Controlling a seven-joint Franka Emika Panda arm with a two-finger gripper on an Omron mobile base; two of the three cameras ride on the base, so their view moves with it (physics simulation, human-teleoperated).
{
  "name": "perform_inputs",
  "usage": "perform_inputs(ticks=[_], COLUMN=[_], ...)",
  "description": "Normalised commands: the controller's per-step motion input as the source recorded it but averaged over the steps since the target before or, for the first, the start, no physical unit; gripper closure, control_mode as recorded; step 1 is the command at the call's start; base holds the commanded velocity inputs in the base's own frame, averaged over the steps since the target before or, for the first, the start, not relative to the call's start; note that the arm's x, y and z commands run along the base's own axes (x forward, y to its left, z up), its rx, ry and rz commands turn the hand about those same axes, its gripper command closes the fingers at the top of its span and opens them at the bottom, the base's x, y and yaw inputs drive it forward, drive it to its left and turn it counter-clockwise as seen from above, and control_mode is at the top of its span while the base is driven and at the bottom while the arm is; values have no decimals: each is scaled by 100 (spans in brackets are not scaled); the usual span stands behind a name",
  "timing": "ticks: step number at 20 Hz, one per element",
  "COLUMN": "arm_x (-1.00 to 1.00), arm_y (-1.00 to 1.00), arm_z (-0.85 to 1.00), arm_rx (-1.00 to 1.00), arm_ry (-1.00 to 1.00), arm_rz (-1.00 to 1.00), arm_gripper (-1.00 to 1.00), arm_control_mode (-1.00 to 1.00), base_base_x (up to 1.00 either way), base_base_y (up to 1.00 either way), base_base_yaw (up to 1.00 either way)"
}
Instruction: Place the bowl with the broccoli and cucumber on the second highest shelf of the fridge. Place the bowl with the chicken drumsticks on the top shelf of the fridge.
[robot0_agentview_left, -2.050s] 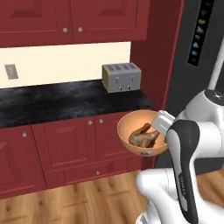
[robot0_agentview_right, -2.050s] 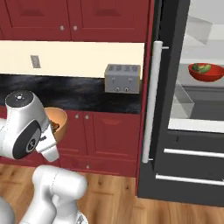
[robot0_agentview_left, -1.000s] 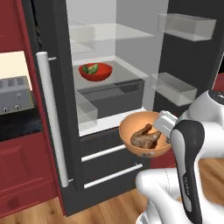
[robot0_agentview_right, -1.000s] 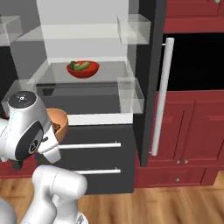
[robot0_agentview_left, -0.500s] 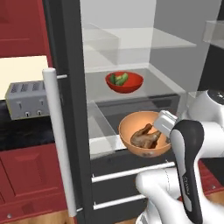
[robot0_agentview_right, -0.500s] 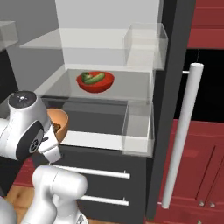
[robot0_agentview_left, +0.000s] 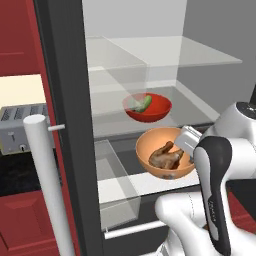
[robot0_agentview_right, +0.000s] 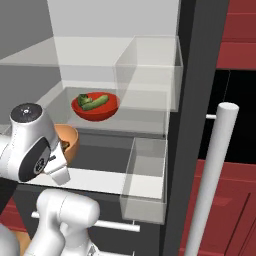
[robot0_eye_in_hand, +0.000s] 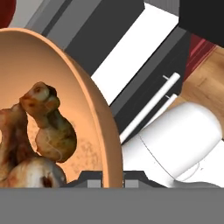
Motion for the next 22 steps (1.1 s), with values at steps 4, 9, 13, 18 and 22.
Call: perform_inputs(ticks=[4, 9, 13, 18, 22], arm_x=[1, -12, 0, 46, 2], arm_y=[0, 0, 0, -4, -3], arm_z=[44, 100, 100, 94, 12], arm_rx=[0, 0, 0, 19, 4], arm_ry=[-15, -39, -33, -10, -15], arm_rz=[0, -2, -4, -8, -2], arm_gripper=[100, 100, 100, 100, 100], arm_control_mode=[-100, -100, -100, -100, -100], base_base_x=[4, 0, 0, 0, 0], base_base_y=[0, 0, 0, 0, 0], base_base_yaw=[0, 0, 0, 0, 0])
